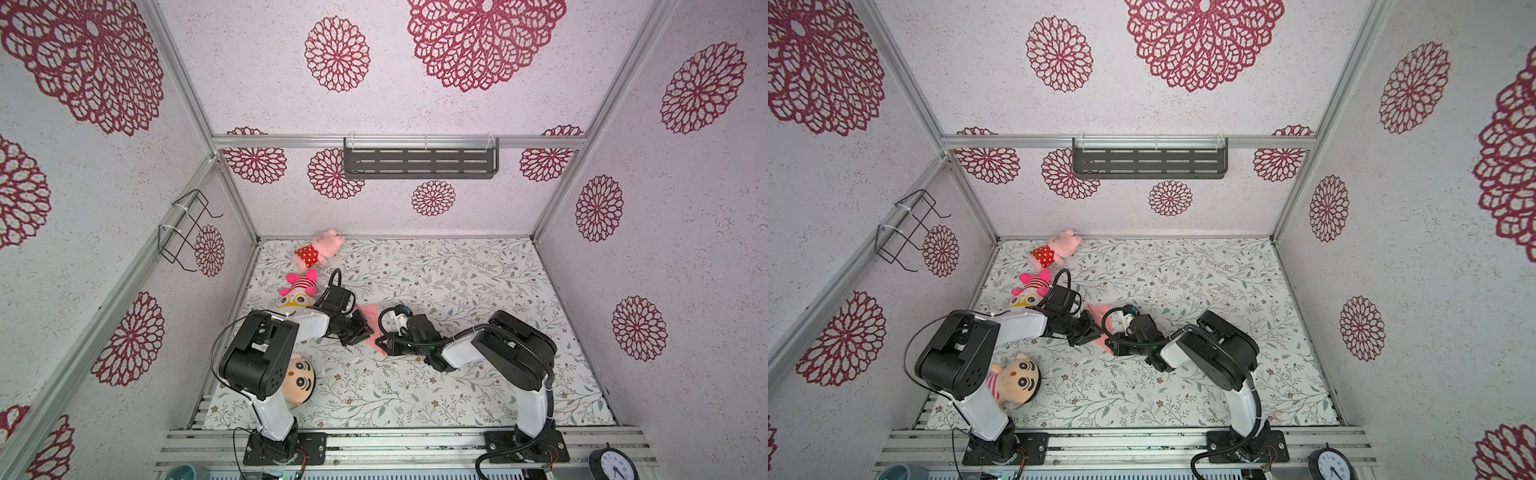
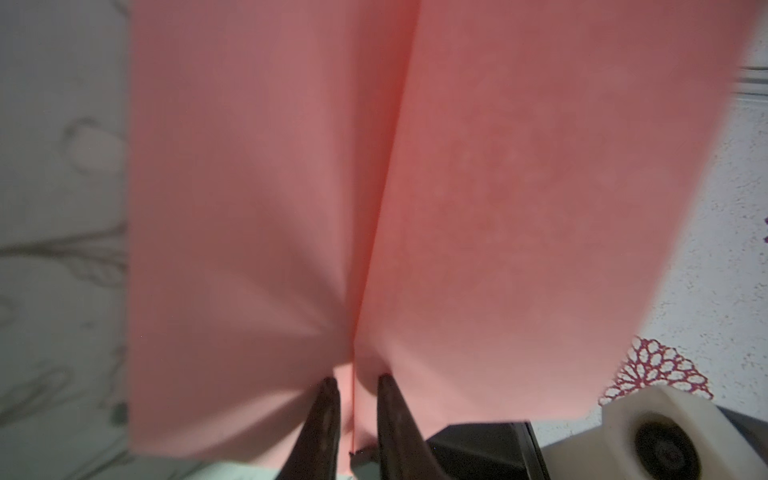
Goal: Fold a paper plane with a square sheet of paper (pick it up from the middle)
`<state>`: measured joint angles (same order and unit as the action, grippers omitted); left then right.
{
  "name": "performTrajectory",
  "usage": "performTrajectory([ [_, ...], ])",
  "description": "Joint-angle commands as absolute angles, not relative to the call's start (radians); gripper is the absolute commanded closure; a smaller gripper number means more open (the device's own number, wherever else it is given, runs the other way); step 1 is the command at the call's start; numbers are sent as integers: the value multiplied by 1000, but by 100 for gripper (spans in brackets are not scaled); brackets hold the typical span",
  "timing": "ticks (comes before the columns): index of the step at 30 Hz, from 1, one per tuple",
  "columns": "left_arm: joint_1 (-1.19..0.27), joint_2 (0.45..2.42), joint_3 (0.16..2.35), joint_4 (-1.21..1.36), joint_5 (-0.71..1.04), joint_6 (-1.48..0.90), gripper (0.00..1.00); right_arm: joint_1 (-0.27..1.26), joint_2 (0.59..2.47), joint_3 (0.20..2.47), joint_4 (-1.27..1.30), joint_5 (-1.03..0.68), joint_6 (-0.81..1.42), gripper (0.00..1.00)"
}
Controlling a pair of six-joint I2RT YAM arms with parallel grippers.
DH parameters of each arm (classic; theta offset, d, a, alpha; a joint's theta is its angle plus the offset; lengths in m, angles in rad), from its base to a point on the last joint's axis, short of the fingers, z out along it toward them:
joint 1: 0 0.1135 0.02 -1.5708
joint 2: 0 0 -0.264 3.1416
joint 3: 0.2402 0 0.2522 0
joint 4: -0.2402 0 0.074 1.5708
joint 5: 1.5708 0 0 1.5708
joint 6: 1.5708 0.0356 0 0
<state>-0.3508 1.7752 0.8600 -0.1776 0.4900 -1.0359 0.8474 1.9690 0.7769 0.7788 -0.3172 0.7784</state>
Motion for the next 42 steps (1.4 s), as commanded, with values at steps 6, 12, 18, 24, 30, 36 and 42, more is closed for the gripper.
performTrajectory([
  [6, -346, 1819, 884, -296, 413, -1040, 84, 838, 1928, 810, 709, -318, 688, 74],
  [12, -346, 1833, 890, -321, 407, -1049, 84, 848, 1873, 805, 670, -287, 557, 68],
  [18, -346, 1844, 896, -343, 405, -1050, 84, 890, 1851, 829, 568, -186, 434, 65],
  [24, -347, 1845, 897, -350, 404, -1049, 83, 912, 1874, 870, 492, -142, 400, 65],
  [30, -345, 1843, 899, -354, 405, -1045, 83, 914, 1889, 876, 480, -122, 429, 78],
  [36, -344, 1833, 902, -355, 409, -1042, 83, 913, 1894, 864, 466, -101, 483, 87],
  [42, -344, 1811, 907, -350, 419, -1038, 83, 908, 1896, 859, 466, -107, 515, 90],
])
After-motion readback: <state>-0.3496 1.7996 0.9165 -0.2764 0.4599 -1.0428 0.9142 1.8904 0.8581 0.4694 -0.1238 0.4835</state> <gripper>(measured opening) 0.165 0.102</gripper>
